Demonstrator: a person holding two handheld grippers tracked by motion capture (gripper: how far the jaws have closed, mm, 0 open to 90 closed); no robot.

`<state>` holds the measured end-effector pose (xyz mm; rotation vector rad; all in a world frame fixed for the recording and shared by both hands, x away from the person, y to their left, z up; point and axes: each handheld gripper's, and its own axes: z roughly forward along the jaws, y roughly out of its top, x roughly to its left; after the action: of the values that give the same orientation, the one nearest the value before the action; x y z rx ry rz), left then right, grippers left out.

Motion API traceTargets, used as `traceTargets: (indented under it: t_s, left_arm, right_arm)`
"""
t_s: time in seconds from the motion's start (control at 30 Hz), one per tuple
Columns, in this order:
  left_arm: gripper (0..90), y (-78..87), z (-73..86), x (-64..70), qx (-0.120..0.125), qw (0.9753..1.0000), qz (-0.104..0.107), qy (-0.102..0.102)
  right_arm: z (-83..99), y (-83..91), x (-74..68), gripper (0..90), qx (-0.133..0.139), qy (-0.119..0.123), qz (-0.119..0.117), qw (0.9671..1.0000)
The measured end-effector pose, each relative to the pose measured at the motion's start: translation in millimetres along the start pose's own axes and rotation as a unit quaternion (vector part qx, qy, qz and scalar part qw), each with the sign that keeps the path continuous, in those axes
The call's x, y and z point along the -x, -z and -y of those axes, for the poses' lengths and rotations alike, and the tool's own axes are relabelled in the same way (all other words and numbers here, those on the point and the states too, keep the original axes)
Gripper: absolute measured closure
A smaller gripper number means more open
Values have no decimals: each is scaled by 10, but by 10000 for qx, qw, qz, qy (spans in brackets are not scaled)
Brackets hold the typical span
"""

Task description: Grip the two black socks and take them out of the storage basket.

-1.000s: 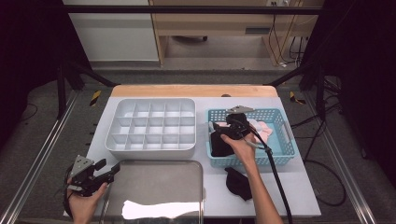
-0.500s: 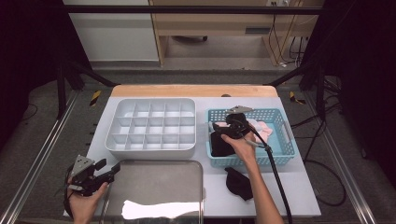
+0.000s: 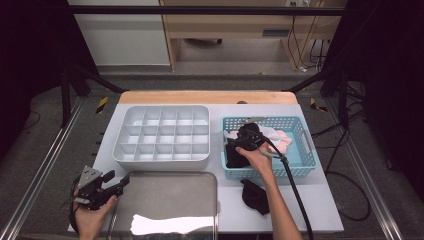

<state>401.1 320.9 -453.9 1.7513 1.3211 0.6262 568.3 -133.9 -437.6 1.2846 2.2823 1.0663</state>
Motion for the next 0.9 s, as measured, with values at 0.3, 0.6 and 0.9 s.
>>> traceTargets:
  t_s: [0.3,0.6,0.9]
  left_arm:
    - [376,1,1,-3,3,10000,18,13]
    - [377,-1,0,-3,7,10000,15,15]
    - [380,1,-1,-3,19,10000,21,8]
  right_arm:
    - [-7,-16,2,835,-169,-15,-136,9998]
    - [-86,229,102,836,482,-317,286,9979]
    - [-127,344,443,841,852,-599,796,9914]
